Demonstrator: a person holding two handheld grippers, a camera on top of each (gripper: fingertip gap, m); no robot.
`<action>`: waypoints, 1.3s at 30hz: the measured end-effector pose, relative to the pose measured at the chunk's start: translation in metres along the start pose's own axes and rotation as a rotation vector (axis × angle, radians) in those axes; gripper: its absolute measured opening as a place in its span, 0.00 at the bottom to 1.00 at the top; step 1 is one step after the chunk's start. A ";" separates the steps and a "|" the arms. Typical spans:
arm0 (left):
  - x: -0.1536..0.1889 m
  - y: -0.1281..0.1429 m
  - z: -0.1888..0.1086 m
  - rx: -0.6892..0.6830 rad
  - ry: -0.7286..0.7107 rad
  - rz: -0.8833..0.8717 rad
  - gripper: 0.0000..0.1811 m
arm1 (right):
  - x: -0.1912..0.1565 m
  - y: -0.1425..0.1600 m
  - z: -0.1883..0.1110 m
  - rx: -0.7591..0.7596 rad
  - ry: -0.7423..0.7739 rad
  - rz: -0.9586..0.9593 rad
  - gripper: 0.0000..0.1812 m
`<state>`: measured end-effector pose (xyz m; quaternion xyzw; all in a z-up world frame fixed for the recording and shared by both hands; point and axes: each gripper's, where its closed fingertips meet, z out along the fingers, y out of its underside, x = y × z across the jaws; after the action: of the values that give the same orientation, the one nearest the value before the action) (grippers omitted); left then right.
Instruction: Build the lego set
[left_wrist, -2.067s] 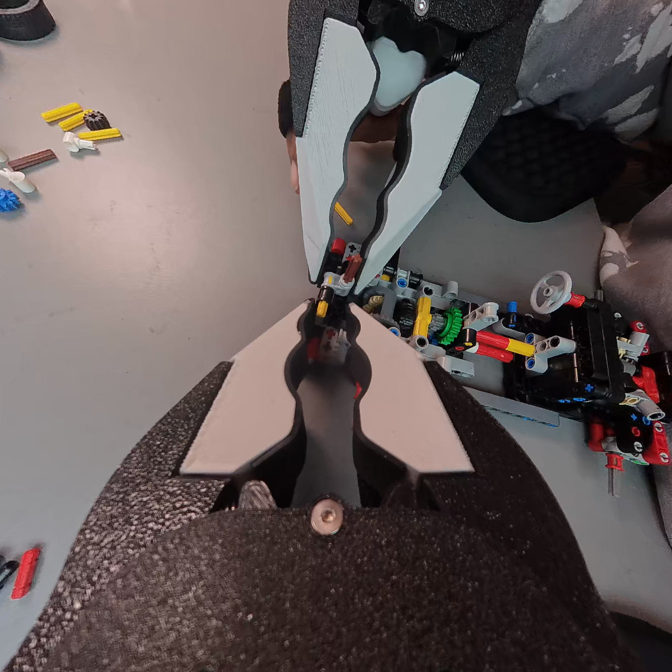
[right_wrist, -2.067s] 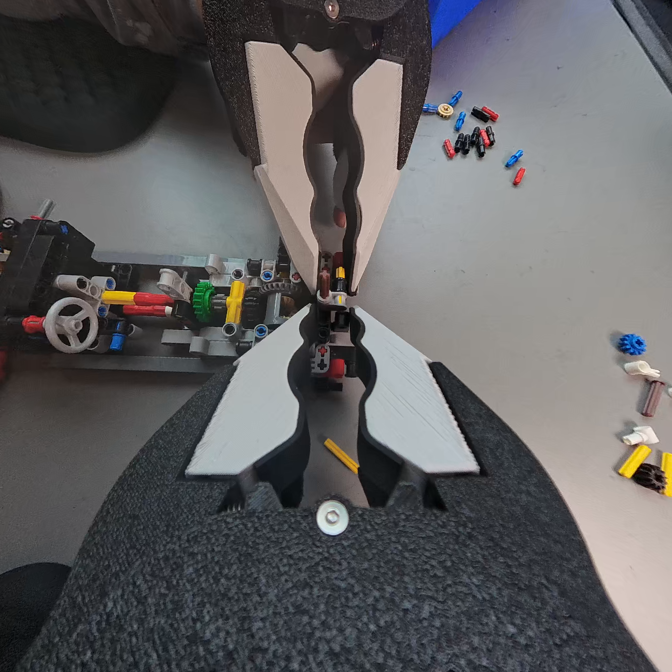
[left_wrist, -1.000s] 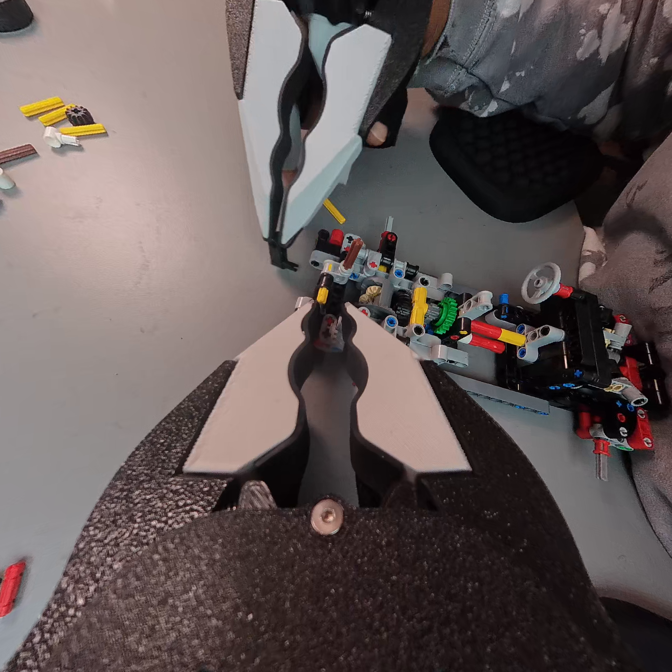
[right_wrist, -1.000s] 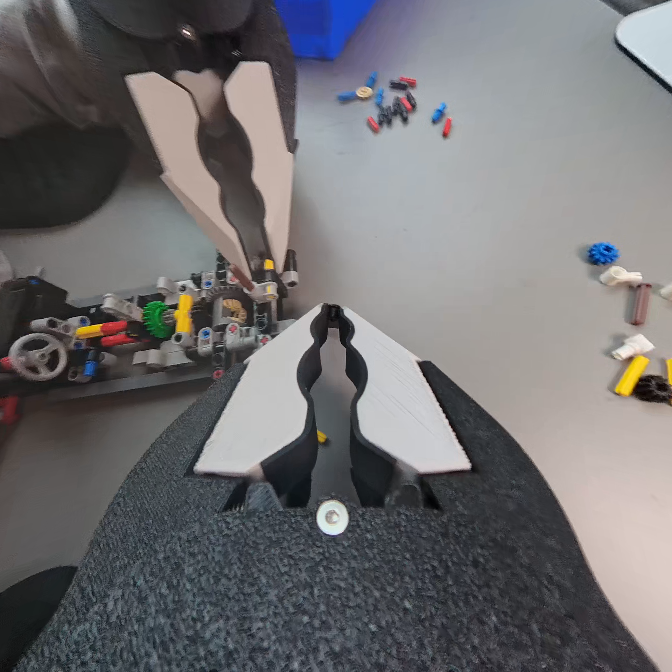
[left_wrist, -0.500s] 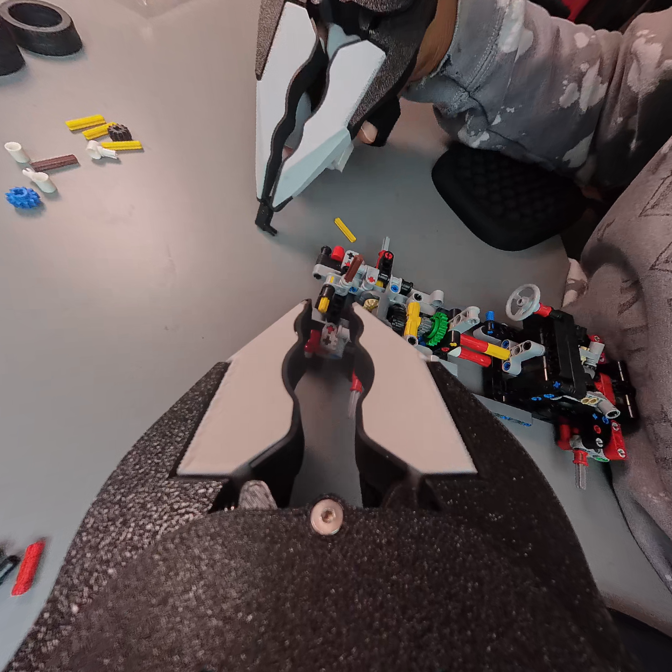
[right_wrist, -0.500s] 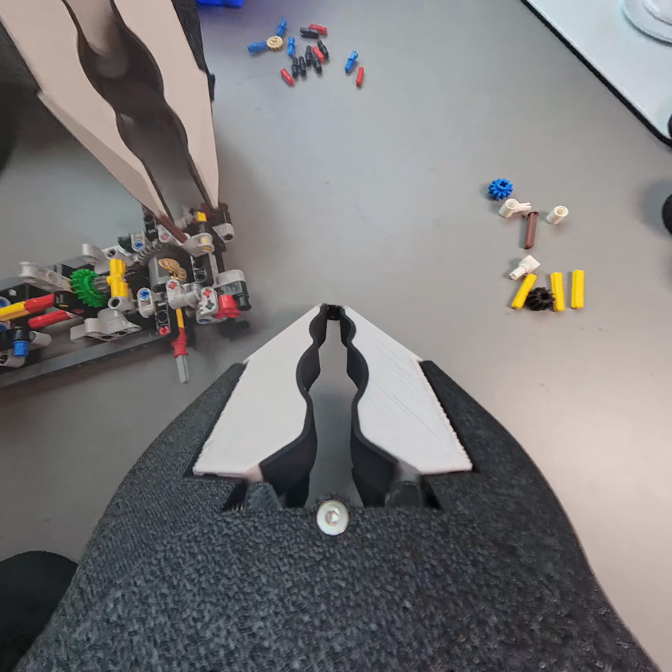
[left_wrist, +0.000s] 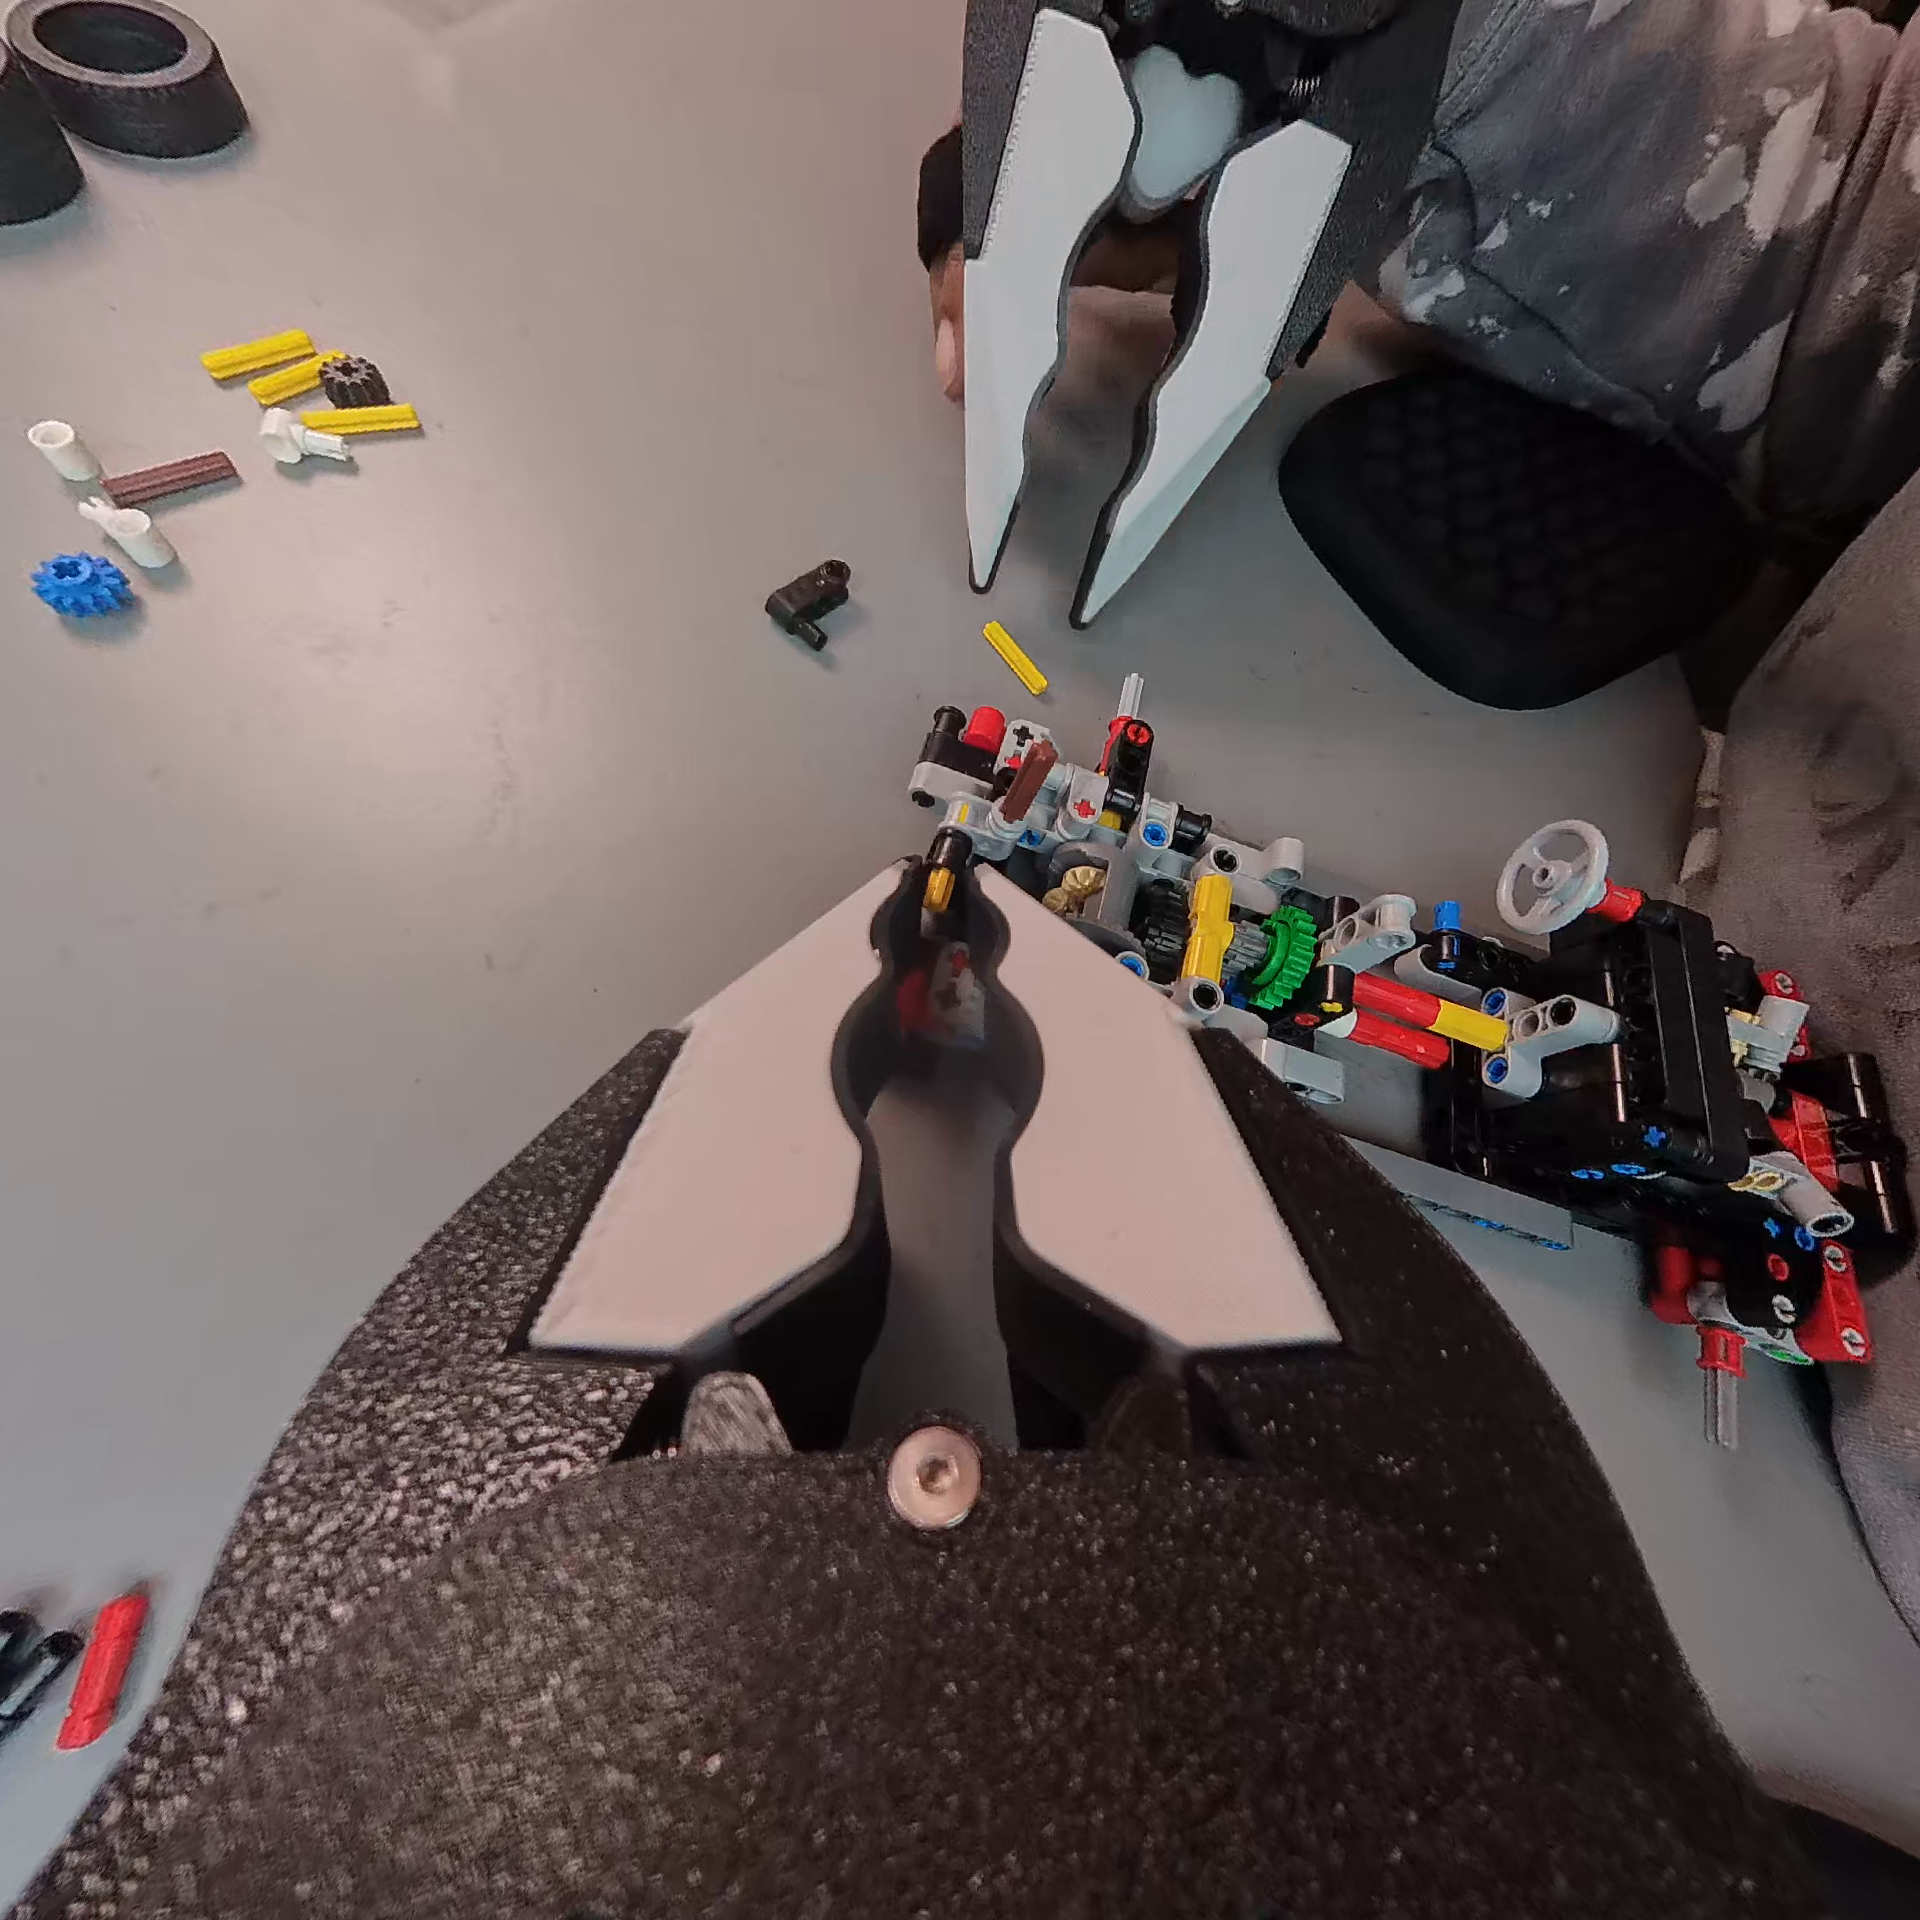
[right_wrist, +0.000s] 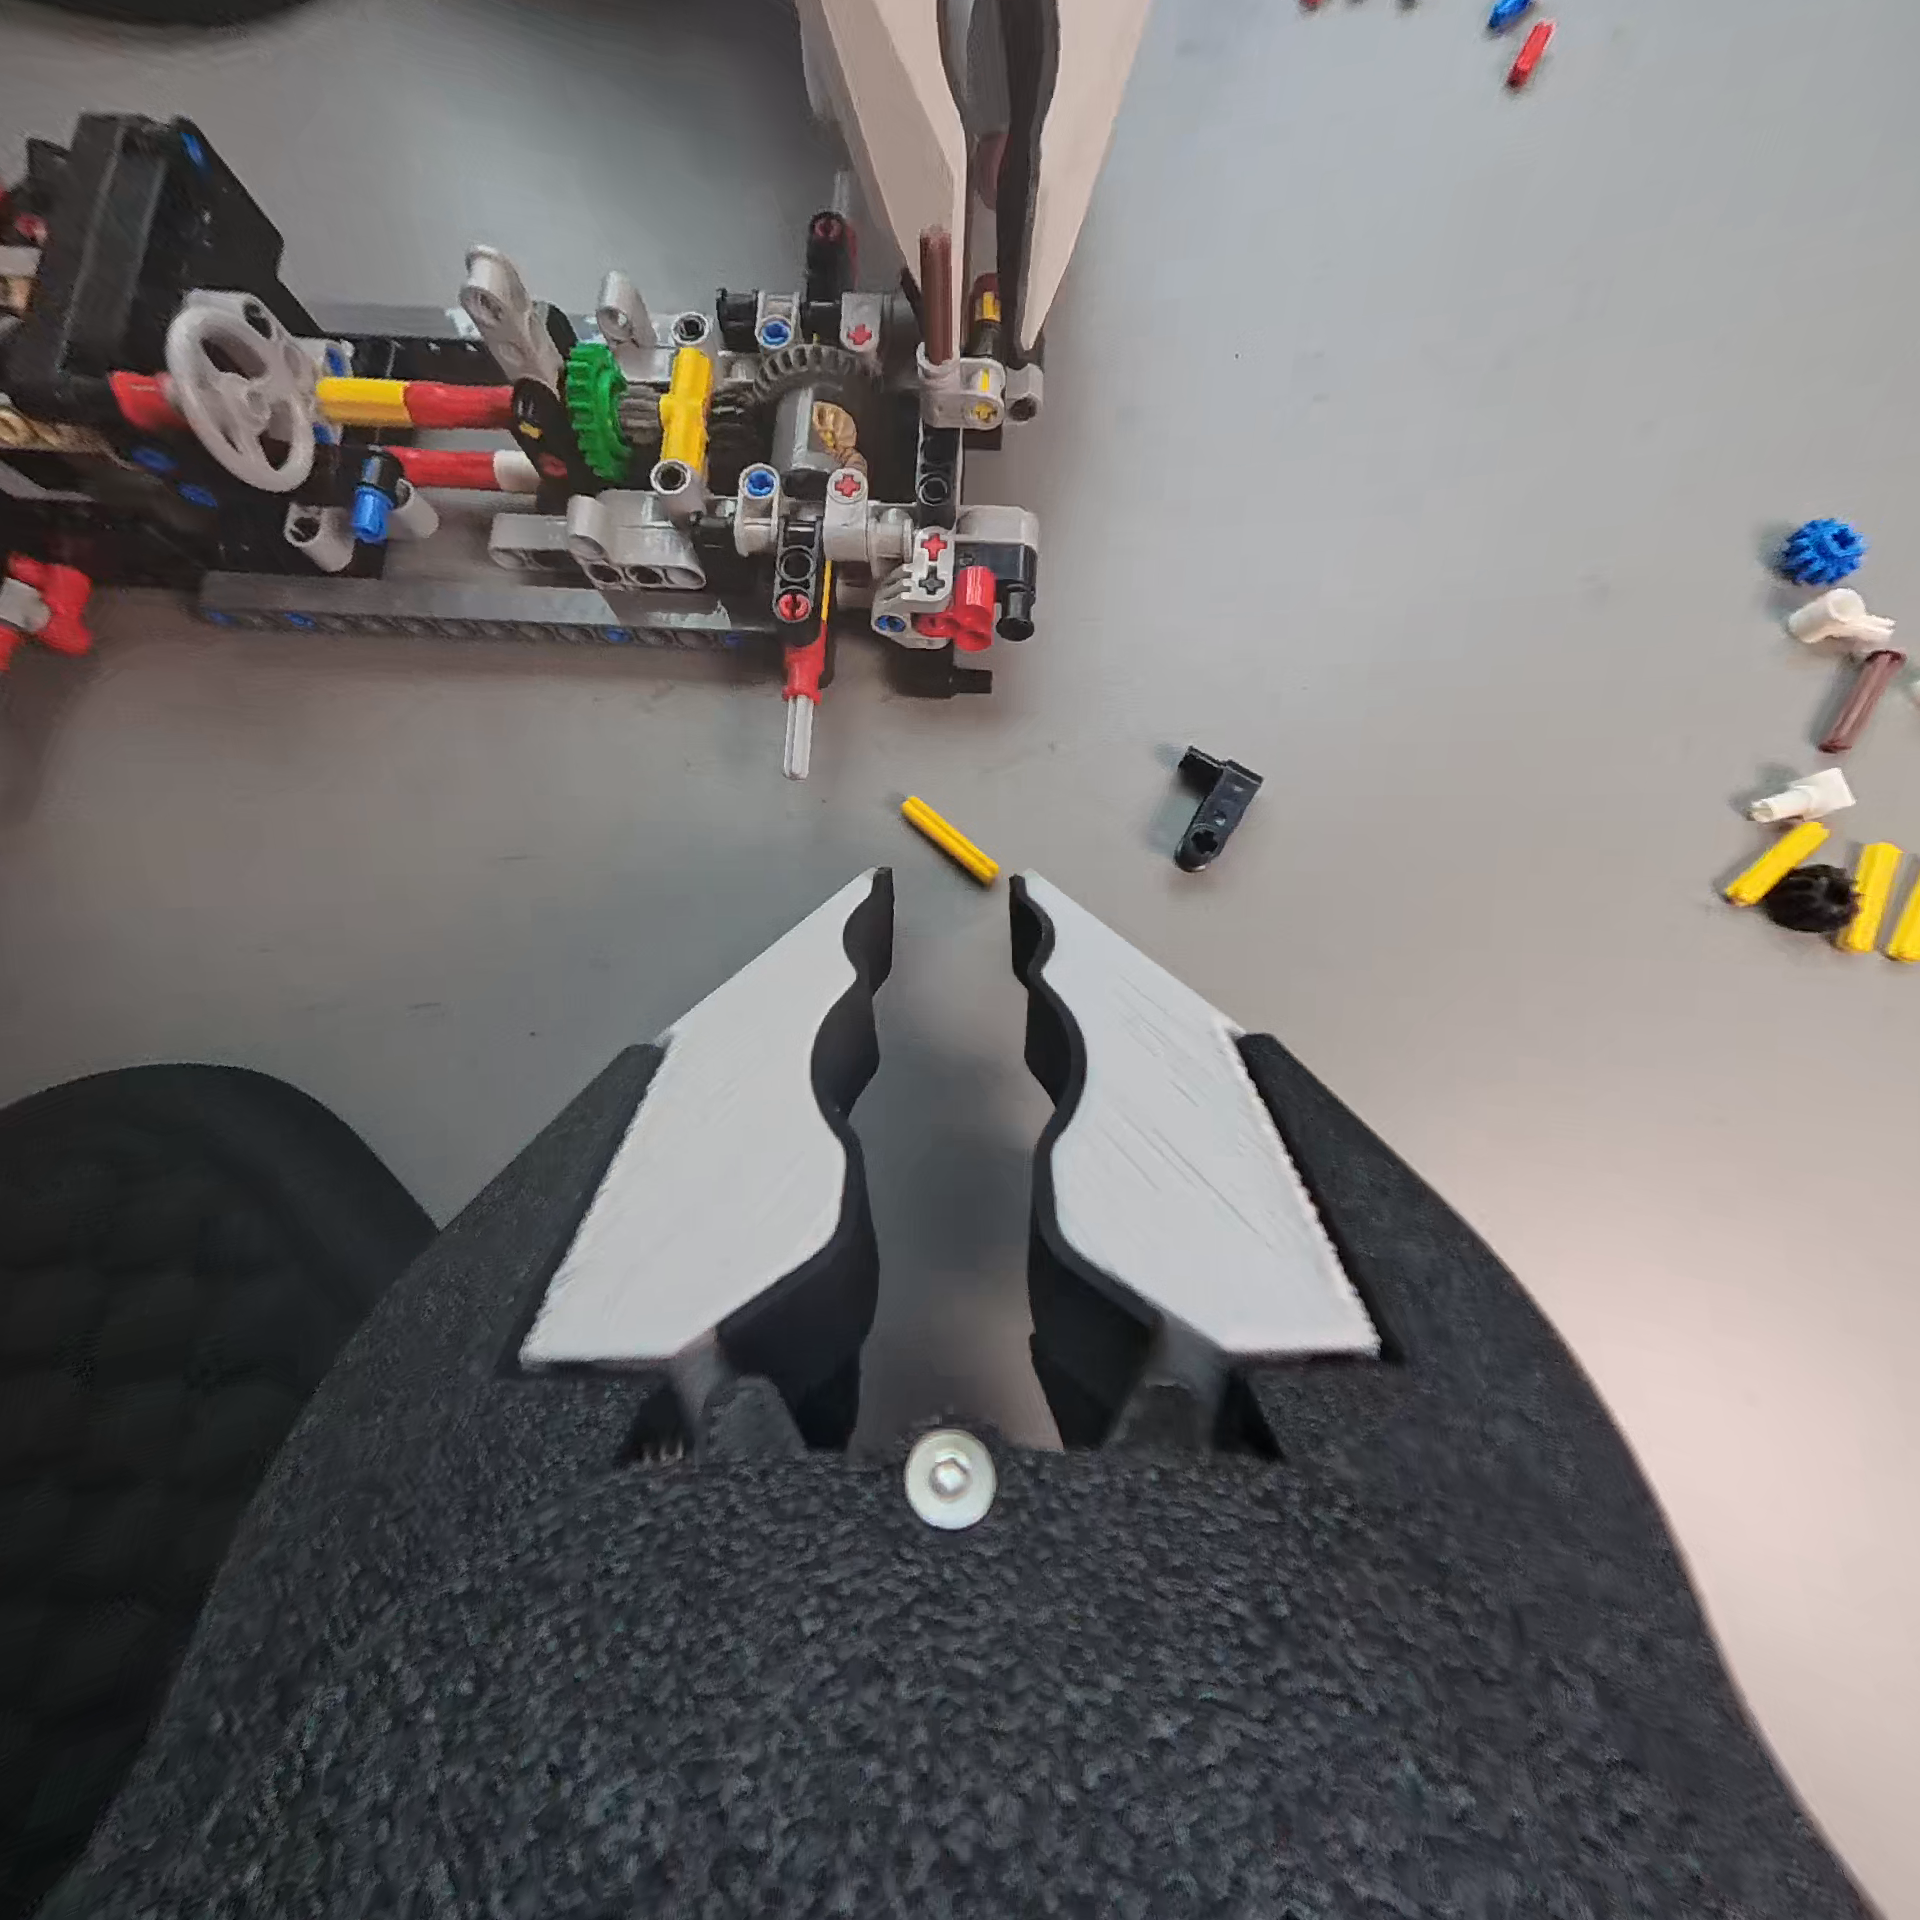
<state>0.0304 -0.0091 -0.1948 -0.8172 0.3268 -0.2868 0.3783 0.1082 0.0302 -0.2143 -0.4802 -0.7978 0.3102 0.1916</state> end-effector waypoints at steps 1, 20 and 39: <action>0.000 0.000 0.000 0.000 -0.001 0.000 0.04 | 0.002 0.000 0.003 -0.012 0.003 -0.014 0.10; 0.038 -0.068 -0.018 0.254 0.077 -0.142 0.07 | -0.010 -0.096 -0.023 0.340 0.188 -0.229 0.00; 0.058 -0.087 -0.030 0.454 0.003 0.118 0.01 | -0.028 -0.127 -0.051 0.738 -0.103 0.085 0.02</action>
<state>0.0724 -0.0226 -0.0955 -0.6903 0.3018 -0.3317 0.5678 0.0704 -0.0229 -0.0906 -0.3954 -0.6202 0.6082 0.2984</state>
